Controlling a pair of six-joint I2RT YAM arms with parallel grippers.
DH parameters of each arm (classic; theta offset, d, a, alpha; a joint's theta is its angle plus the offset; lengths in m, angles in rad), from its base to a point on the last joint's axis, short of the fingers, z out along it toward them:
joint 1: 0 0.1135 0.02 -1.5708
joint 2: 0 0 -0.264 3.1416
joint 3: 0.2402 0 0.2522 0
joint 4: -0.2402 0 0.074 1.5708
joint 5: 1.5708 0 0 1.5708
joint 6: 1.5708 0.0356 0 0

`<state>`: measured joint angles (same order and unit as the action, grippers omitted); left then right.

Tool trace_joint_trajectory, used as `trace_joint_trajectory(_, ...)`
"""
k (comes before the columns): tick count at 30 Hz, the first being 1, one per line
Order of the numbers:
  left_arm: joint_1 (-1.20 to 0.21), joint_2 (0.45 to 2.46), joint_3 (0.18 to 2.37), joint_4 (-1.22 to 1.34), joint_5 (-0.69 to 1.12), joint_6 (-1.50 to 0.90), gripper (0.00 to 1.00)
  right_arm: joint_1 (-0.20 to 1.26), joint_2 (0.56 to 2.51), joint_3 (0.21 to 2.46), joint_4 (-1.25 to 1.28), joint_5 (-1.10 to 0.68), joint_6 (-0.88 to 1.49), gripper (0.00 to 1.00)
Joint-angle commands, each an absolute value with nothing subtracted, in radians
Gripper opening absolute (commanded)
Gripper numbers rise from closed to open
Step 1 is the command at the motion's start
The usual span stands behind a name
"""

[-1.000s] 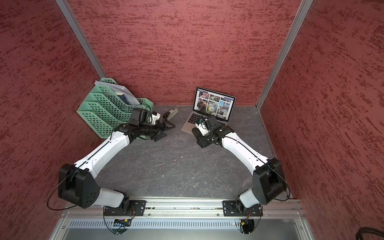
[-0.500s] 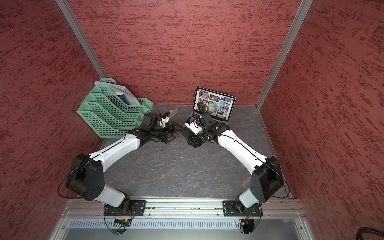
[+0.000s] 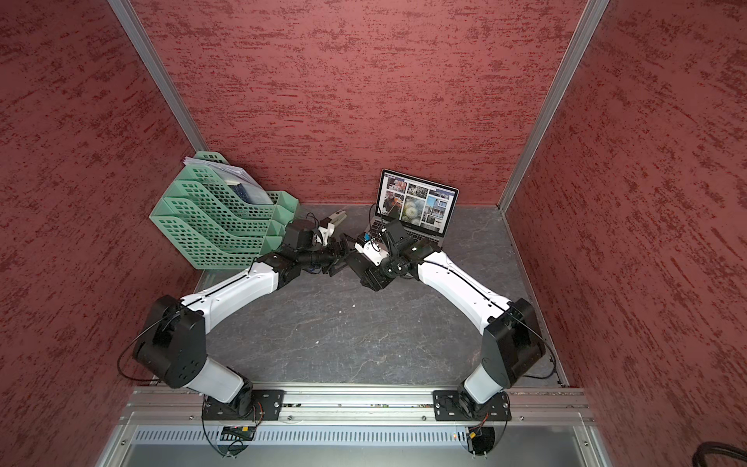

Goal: Remove the wireless mouse receiver from the laptop
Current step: Pick up the mouse from the center of the board.

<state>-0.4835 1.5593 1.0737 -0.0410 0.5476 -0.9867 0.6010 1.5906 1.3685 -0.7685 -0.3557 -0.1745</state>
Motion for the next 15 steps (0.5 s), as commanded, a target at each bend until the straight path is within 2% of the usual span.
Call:
trace_joint_trajectory(1, -0.492, 1.571, 1.058, 0.009, 0.543, -1.007, 0.92, 0.609, 1.604, 1.409, -0.748, -0.362, -0.187, 0.61)
trace_joint_trajectory(7, -0.494, 1.565, 1.063, -0.006, 0.547, -1.002, 0.78, 0.609, 1.618, 1.417, -0.733, -0.355, -0.184, 0.61)
trace_joint_trajectory(9, -0.494, 1.566, 1.061, -0.012, 0.548, -1.000, 0.69, 0.609, 1.620, 1.420, -0.730, -0.354, -0.183, 0.61)
trace_joint_trajectory(12, -0.495, 1.569, 1.057, -0.009, 0.555, -1.007, 0.61, 0.609, 1.624, 1.422, -0.730, -0.352, -0.185, 0.61)
trace_joint_trajectory(15, -0.500, 1.573, 1.051, -0.005, 0.561, -1.012, 0.60, 0.608, 1.627, 1.422, -0.726, -0.349, -0.187, 0.61)
